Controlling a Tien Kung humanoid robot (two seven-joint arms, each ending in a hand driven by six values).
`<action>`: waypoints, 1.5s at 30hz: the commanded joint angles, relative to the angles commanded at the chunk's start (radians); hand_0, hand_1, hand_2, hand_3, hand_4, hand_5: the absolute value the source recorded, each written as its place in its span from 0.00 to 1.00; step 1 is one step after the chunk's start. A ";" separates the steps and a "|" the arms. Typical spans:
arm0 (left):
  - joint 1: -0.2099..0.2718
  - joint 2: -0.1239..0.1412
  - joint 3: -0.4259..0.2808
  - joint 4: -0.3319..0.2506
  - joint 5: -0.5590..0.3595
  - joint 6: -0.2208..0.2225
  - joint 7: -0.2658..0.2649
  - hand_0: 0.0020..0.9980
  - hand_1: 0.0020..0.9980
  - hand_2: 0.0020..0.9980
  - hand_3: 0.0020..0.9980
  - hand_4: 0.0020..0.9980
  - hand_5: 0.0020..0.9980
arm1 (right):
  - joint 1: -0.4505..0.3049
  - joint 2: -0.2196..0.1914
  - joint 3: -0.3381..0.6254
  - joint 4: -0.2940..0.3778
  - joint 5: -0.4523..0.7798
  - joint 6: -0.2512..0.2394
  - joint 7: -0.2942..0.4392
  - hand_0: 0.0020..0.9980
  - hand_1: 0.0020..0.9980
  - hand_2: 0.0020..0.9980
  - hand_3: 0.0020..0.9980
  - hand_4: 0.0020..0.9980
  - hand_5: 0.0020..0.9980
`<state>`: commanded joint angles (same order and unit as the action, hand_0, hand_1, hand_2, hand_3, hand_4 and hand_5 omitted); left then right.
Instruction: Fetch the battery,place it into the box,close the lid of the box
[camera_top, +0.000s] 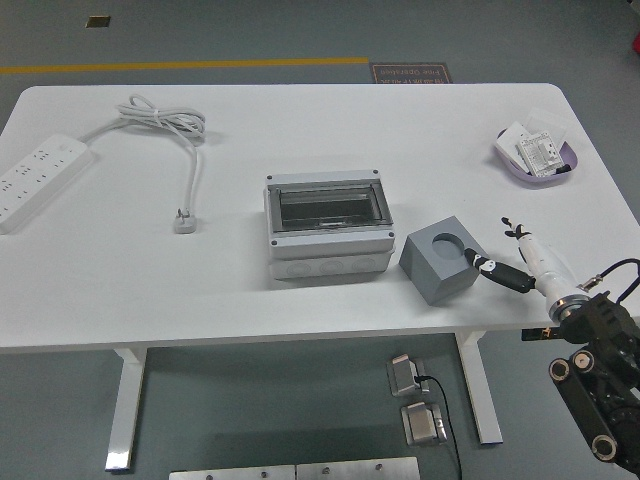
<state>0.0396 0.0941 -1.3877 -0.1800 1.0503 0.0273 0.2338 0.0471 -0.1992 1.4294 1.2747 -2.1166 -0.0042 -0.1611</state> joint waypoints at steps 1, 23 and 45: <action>0.000 0.000 0.000 0.000 0.000 0.000 0.000 0.66 0.65 0.62 0.64 0.69 0.27 | 0.000 0.000 0.002 -0.002 0.010 0.000 0.005 1.00 1.00 1.00 1.00 1.00 0.54; -0.003 -0.002 0.007 0.000 -0.006 0.001 0.000 0.66 0.65 0.62 0.64 0.69 0.26 | 0.024 -0.014 0.047 0.010 0.185 -0.043 0.108 1.00 1.00 1.00 1.00 1.00 0.67; 0.001 -0.003 0.007 0.000 -0.006 0.001 -0.001 0.66 0.65 0.61 0.64 0.69 0.26 | 0.020 -0.006 0.010 0.019 0.416 -0.136 0.222 1.00 1.00 1.00 1.00 1.00 0.80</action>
<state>0.0409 0.0907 -1.3810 -0.1800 1.0438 0.0287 0.2328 0.0667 -0.2050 1.4391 1.2936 -1.7004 -0.1401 0.0614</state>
